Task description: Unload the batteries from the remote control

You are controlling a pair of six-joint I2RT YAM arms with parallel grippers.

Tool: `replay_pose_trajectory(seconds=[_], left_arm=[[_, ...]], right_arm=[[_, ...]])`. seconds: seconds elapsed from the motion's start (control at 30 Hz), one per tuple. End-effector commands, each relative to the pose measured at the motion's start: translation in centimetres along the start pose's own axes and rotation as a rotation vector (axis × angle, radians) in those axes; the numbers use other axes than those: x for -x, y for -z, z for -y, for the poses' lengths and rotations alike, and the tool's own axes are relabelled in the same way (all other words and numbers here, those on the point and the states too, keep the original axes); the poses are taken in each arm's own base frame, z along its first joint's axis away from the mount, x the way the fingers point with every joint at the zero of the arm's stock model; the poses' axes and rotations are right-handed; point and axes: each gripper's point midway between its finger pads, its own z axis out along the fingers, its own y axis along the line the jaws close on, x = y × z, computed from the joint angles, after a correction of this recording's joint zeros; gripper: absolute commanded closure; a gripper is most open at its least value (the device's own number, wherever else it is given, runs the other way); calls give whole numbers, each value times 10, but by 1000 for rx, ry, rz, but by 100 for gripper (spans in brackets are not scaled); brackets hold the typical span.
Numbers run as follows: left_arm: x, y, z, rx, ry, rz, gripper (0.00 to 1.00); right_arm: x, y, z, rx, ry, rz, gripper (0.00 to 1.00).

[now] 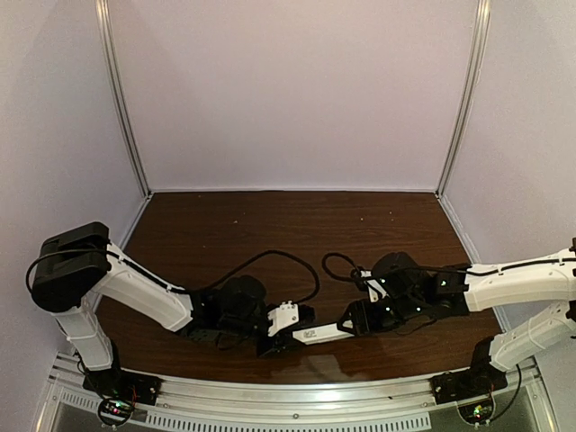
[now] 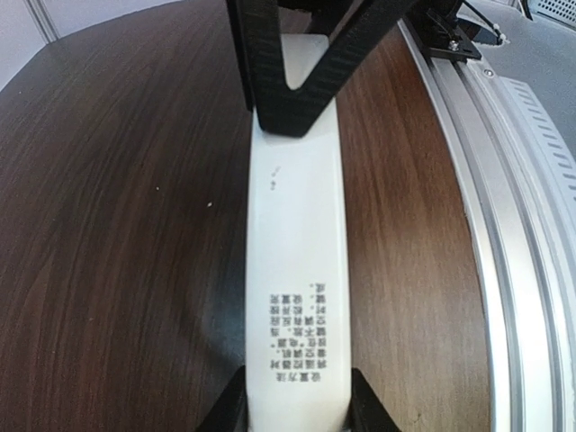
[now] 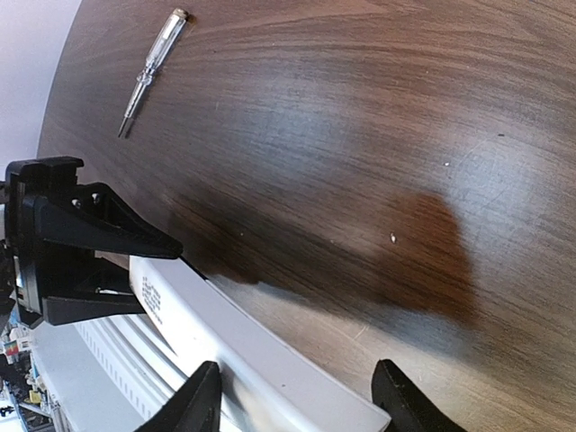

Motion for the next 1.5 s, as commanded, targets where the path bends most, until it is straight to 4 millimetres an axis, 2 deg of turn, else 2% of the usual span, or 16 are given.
replay_pose_trajectory(seconds=[0.0, 0.17, 0.3, 0.47, 0.6, 0.63, 0.67, 0.73, 0.77, 1.13, 1.3, 1.47], left_arm=[[15, -2, 2, -13, -29, 60, 100], [15, 0, 4, -18, -32, 63, 100], [18, 3, 6, -25, -37, 78, 100], [21, 7, 9, -39, -43, 98, 100], [24, 10, 14, -59, -50, 116, 100], [26, 12, 15, -63, -53, 123, 100], [26, 12, 15, -66, -54, 126, 100], [27, 14, 16, -66, -57, 131, 100], [28, 14, 16, -67, -58, 133, 100], [30, 15, 20, -89, -73, 145, 100], [33, 19, 21, -91, -78, 161, 100], [43, 23, 22, -100, -53, 184, 100]], right_arm=[[0, -2, -9, 57, 26, 8, 46], [-4, -4, -6, 63, 24, 0, 52], [-5, -3, -6, 75, 22, 4, 69], [-5, 2, -7, 100, 16, 20, 87], [-5, 10, -7, 120, 9, 35, 96], [-4, 12, -7, 124, 7, 40, 94], [-4, 15, -8, 135, 9, 45, 87], [-4, 20, -11, 157, 12, 53, 66], [-5, 23, -13, 168, 15, 54, 60], [-7, 35, -13, 195, 10, 72, 55], [-7, 43, -22, 255, 18, 87, 27], [1, 56, -27, 288, 74, 165, 19]])
